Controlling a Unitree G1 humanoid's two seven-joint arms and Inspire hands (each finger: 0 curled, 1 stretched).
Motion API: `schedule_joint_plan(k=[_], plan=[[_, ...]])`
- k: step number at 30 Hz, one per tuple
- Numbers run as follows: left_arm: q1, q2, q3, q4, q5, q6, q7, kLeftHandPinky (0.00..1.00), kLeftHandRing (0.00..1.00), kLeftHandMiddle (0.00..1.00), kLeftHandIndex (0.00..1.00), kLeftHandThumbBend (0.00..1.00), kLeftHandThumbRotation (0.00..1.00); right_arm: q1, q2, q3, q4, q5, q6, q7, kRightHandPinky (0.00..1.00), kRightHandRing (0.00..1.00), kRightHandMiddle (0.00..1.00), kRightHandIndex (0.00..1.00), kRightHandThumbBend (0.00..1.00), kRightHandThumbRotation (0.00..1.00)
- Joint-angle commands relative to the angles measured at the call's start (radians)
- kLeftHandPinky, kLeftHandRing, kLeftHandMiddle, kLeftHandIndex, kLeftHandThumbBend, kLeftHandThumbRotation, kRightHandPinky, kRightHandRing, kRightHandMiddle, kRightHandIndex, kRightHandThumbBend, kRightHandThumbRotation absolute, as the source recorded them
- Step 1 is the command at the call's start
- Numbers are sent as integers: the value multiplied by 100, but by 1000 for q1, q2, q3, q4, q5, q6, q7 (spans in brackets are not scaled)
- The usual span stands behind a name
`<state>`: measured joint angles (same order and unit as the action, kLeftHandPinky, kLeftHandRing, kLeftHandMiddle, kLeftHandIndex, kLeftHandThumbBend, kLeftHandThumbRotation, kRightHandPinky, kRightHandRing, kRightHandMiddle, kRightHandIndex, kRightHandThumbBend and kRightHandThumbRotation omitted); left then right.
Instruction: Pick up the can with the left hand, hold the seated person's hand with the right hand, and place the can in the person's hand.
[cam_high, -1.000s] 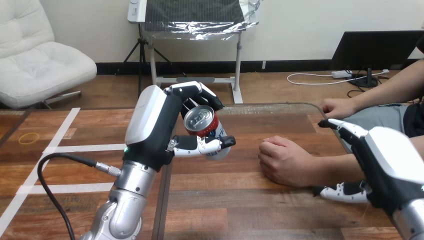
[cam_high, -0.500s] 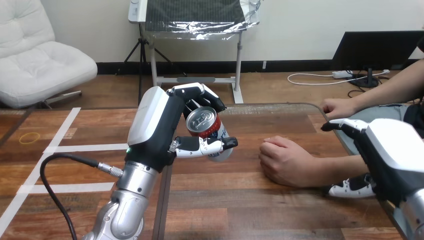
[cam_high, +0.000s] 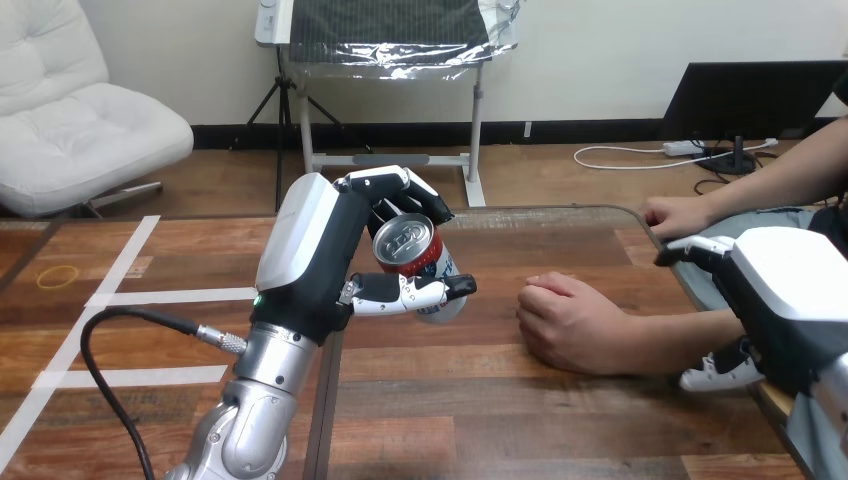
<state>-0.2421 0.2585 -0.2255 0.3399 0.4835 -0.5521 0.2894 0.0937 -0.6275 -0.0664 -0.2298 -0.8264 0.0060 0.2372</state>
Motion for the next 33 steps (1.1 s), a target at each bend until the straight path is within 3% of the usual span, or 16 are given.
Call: schedule_joint_plan(k=[1,12,19,33], plan=[[-43,-6,23,-43,-5,-25,6,33,37,43,47,69,0,-99,-60,37,27,-33,13,53,77,82,84,80,89,0],[-39,-6,24,-46,-11,-26,-2,33,37,43,47,68,0,-158,-100,77,89,-56,8,100,78,83,84,81,87,0],[-37,-6,25,-50,-5,-27,1,33,37,43,47,68,0,-205,-119,113,121,-86,31,164,79,83,84,81,84,4],[-32,-9,27,-61,-19,-22,-16,34,38,43,47,67,0,-292,-126,193,212,-160,70,234,82,86,86,83,81,11]])
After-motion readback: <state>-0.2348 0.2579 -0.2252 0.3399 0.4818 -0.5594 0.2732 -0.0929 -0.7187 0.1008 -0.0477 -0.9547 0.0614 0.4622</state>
